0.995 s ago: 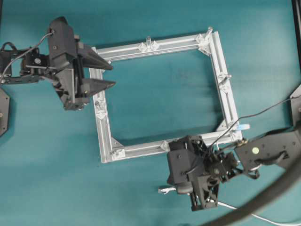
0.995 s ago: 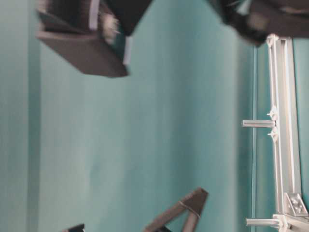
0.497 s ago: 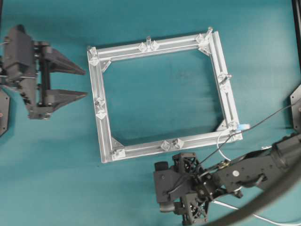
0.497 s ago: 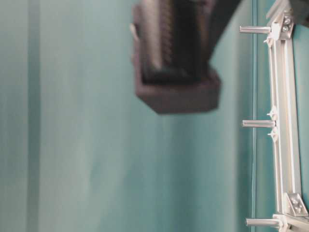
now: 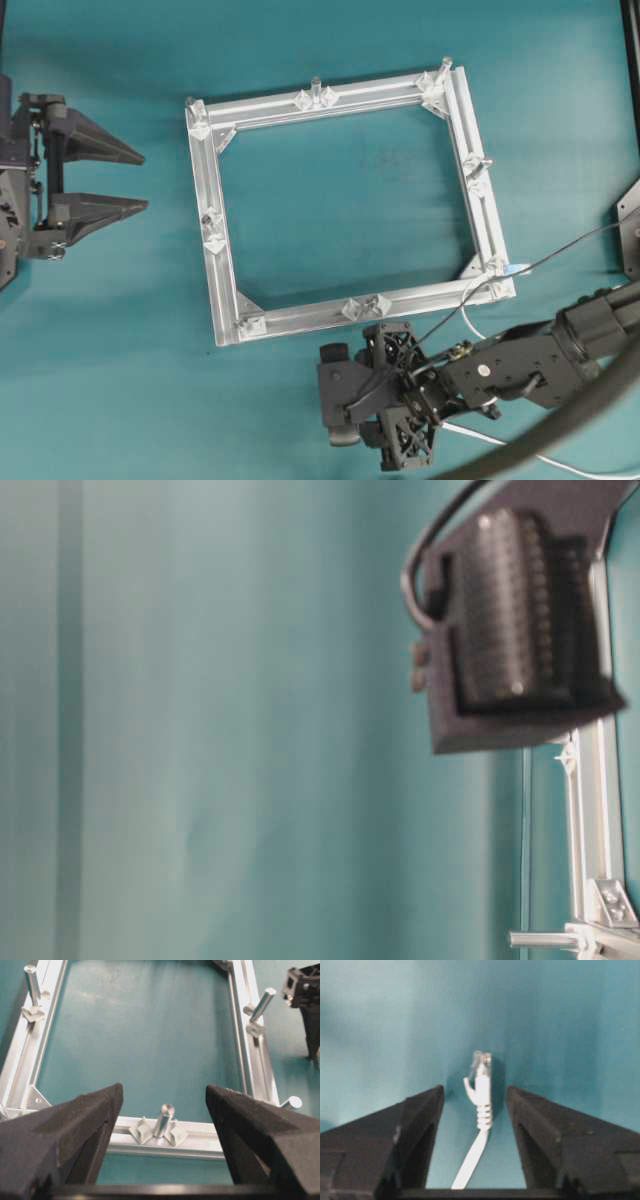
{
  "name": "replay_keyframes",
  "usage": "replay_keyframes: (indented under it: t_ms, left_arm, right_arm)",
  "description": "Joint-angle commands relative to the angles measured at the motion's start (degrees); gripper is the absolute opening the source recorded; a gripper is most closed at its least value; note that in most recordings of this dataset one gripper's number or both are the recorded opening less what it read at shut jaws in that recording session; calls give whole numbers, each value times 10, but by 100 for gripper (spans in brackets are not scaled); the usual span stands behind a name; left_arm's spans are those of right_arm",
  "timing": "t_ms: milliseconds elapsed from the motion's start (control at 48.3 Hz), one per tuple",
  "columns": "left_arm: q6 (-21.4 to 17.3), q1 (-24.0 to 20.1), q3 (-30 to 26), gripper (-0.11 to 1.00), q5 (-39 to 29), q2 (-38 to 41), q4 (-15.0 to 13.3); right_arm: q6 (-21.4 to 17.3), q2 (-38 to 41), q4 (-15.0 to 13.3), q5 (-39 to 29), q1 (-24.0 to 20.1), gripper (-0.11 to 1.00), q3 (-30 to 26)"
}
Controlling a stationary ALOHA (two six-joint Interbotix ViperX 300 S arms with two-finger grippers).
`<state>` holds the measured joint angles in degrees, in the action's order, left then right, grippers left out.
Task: Move the cable alternately left and right between 8 pins so it hooks onto each one.
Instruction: 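Lift the cable plug with the right gripper and carry it over the frame's bottom pins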
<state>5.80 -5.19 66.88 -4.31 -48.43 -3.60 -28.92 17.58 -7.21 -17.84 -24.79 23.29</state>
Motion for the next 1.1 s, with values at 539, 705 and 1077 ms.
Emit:
replay_keyframes:
  t_ms: [539, 705, 1077]
  left_arm:
    - [6, 4, 7, 79, 2, -17, 0]
    - [6, 4, 9, 79, 2, -17, -1]
    - [3, 4, 22, 79, 2, -17, 0]
  right_arm:
    - [-1, -29, -26, -40, 9, 14, 5]
    - [-12, -99, -26, -49, -1, 14, 50]
    - [-307, -198, -171, -166, 20, 14, 107]
